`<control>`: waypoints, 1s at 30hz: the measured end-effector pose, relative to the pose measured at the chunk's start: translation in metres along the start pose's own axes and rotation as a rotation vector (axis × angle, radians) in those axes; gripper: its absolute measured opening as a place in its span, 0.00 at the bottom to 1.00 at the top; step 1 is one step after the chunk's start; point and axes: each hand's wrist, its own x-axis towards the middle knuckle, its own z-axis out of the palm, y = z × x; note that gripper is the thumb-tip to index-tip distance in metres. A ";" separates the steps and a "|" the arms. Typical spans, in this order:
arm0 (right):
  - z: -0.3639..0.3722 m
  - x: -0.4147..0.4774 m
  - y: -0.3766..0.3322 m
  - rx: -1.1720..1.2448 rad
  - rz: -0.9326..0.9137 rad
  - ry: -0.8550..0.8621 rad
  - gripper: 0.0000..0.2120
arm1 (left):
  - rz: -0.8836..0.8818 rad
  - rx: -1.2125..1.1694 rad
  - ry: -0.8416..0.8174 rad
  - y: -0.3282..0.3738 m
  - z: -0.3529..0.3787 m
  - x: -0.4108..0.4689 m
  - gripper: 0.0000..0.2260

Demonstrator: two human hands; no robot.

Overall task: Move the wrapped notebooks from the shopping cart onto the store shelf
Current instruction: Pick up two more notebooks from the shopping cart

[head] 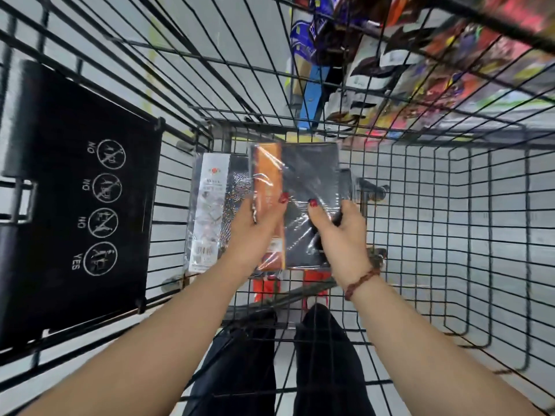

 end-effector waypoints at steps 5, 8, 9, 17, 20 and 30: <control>0.008 -0.002 0.001 -0.078 -0.049 -0.143 0.07 | 0.034 -0.076 0.248 -0.002 -0.019 0.009 0.11; -0.004 0.010 0.010 -0.093 -0.052 -0.074 0.07 | 0.063 -0.018 0.322 -0.011 -0.038 0.019 0.10; -0.010 0.015 0.016 -0.104 -0.052 0.011 0.09 | 0.072 0.013 0.348 -0.014 -0.045 0.020 0.11; -0.030 0.040 0.060 -0.403 0.167 0.118 0.43 | 0.022 0.158 0.317 -0.043 -0.076 0.016 0.08; -0.025 0.040 0.063 -0.469 0.158 0.106 0.45 | 0.012 0.152 0.327 -0.042 -0.074 0.016 0.07; -0.038 0.039 0.063 -0.416 0.213 0.079 0.21 | -0.033 0.159 0.334 -0.044 -0.073 0.016 0.13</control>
